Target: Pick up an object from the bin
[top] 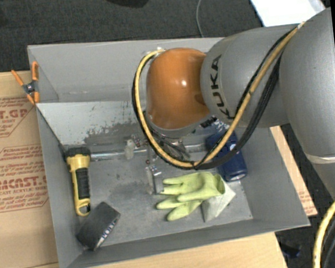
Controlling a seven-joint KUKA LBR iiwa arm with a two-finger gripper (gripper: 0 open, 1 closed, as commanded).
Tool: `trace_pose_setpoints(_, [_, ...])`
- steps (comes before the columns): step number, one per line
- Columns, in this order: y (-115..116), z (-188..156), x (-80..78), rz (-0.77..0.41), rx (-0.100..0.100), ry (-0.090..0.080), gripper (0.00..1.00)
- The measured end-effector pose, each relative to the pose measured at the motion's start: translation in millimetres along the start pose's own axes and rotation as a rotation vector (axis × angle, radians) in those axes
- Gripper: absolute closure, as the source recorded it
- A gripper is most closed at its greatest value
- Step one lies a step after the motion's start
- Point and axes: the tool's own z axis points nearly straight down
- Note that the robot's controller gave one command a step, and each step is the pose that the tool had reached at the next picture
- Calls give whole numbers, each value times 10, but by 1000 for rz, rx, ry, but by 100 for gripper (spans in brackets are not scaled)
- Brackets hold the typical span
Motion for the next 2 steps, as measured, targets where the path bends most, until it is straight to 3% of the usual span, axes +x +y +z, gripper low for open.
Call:
trace_pose_setpoints(1, [-265,13,108,-14,-3,-2,0])
trace_pose_setpoints(2, [-697,-27,280,133,-6,-4,0])
